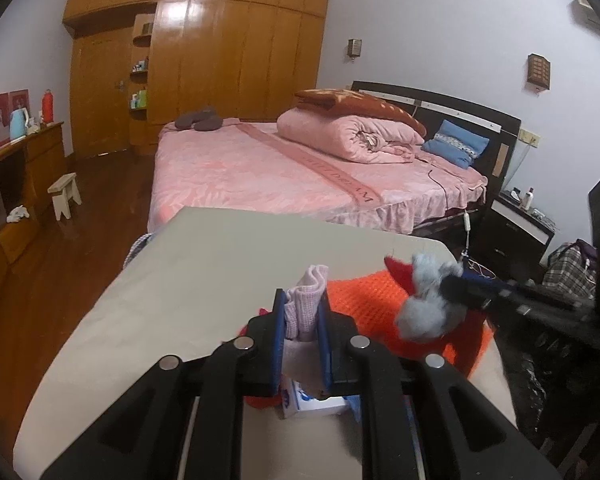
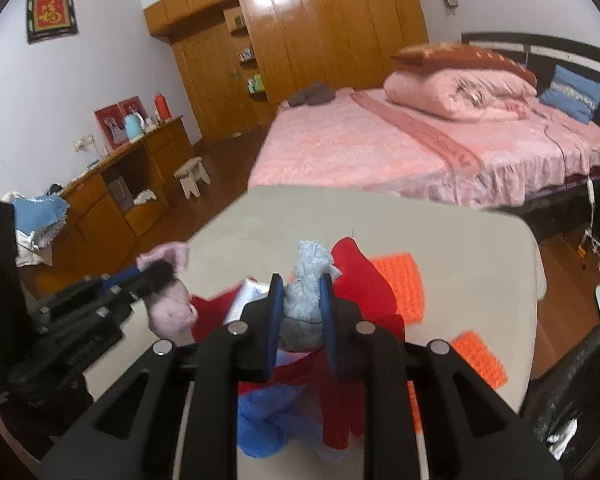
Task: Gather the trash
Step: 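Carry the socks over the black bin and open both tools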
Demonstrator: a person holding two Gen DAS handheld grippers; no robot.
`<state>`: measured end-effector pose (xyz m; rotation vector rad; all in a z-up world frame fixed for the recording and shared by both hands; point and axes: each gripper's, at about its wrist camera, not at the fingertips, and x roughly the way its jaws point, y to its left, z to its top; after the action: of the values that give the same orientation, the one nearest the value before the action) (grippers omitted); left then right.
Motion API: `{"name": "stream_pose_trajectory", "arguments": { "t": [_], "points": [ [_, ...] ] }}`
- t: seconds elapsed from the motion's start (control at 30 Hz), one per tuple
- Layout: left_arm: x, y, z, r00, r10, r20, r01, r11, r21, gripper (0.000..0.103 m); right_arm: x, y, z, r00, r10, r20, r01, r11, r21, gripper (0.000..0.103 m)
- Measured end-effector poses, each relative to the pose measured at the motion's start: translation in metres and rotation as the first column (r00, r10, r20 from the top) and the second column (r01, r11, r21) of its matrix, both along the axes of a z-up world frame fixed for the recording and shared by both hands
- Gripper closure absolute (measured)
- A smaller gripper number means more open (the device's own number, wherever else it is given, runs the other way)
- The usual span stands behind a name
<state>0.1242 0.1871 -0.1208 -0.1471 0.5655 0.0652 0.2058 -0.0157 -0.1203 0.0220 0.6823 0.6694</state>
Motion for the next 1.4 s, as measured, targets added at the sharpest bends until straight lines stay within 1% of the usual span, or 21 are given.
{"name": "stream_pose_trajectory", "arguments": {
  "t": [0.1,0.17,0.23,0.27,0.3,0.33,0.37,0.47,0.53,0.6,0.7,0.77,0.87,0.93,1.0,1.07,1.17,1.27,1.4],
  "points": [
    [0.001,-0.007,-0.009,1.000,-0.014,-0.027,0.014,1.000,0.000,0.088,0.003,-0.001,-0.018,0.999,-0.009,-0.040,0.008,1.000,-0.025,0.084],
    [0.002,-0.009,-0.016,0.999,-0.018,-0.045,0.018,1.000,-0.002,0.088,0.002,-0.001,-0.031,0.998,-0.013,-0.064,0.010,0.999,-0.047,0.082],
    [0.003,-0.011,-0.021,0.998,-0.021,-0.058,0.021,1.000,-0.001,0.088,0.002,-0.002,-0.036,0.997,-0.019,-0.077,0.015,0.998,-0.056,0.073],
    [0.003,-0.012,-0.024,0.998,-0.021,-0.064,0.021,1.000,0.001,0.088,0.001,-0.002,-0.037,0.997,-0.026,-0.076,0.021,0.998,-0.059,0.066],
    [0.004,-0.013,-0.027,0.997,-0.021,-0.073,0.021,1.000,0.002,0.088,0.000,-0.003,-0.036,0.997,-0.035,-0.068,0.031,0.997,-0.065,0.063],
    [0.004,-0.012,-0.029,0.997,-0.020,-0.079,0.020,1.000,0.001,0.088,-0.001,-0.004,-0.035,0.997,-0.043,-0.060,0.039,0.997,-0.071,0.056],
    [0.004,-0.011,-0.031,0.996,-0.018,-0.083,0.018,1.000,-0.001,0.088,-0.002,-0.006,-0.034,0.997,-0.053,-0.050,0.050,0.996,-0.077,0.053],
    [0.003,-0.010,-0.033,0.996,-0.013,-0.088,0.013,1.000,-0.004,0.088,-0.006,-0.014,-0.024,0.996,-0.089,-0.013,0.088,0.994,-0.063,0.051],
    [0.003,-0.010,-0.034,0.996,-0.012,-0.087,0.012,1.000,-0.001,0.088,-0.006,-0.018,-0.021,0.996,-0.091,-0.010,0.090,0.995,-0.052,0.051],
    [0.003,-0.010,-0.033,0.996,-0.011,-0.085,0.011,1.000,-0.001,0.088,-0.002,-0.016,-0.020,0.997,-0.071,-0.024,0.070,0.996,-0.049,0.055],
    [0.002,-0.010,-0.030,0.997,-0.008,-0.077,0.008,1.000,-0.001,0.088,0.000,-0.009,-0.023,0.998,-0.047,-0.033,0.045,0.997,-0.058,0.064],
    [0.002,-0.009,-0.028,0.997,-0.006,-0.070,0.006,1.000,0.000,0.088,0.003,0.000,-0.028,0.999,-0.025,-0.045,0.022,0.997,-0.076,0.073],
    [0.002,-0.008,-0.024,0.998,-0.002,-0.063,0.002,1.000,0.006,0.088,0.006,0.008,-0.033,0.998,-0.025,-0.060,0.020,0.995,-0.093,0.077],
    [0.003,-0.007,-0.023,0.998,0.000,-0.061,0.001,1.000,0.011,0.088,0.008,0.010,-0.037,0.997,-0.027,-0.075,0.019,0.995,-0.100,0.089],
    [0.003,-0.006,-0.022,0.998,0.002,-0.061,-0.001,1.000,0.011,0.088,0.011,0.011,-0.039,0.996,-0.025,-0.091,0.016,0.995,-0.104,0.095],
    [0.003,-0.006,-0.023,0.998,0.003,-0.064,-0.002,1.000,0.010,0.088,0.009,0.011,-0.037,0.996,-0.016,-0.089,0.007,0.995,-0.102,0.096],
    [0.002,-0.006,-0.021,0.998,0.005,-0.061,-0.004,1.000,0.011,0.088,0.004,0.010,-0.027,0.998,0.007,-0.067,-0.011,0.998,-0.062,0.097],
    [0.002,-0.005,-0.018,0.998,0.007,-0.056,-0.006,1.000,0.013,0.088,-0.003,0.007,-0.011,0.999,0.024,-0.029,-0.025,0.999,-0.028,0.097],
    [-0.003,-0.007,-0.005,1.000,0.004,-0.027,-0.004,1.000,0.016,0.088,-0.010,0.001,0.014,0.999,0.030,0.021,-0.030,0.999,0.020,0.097]
  ]
}}
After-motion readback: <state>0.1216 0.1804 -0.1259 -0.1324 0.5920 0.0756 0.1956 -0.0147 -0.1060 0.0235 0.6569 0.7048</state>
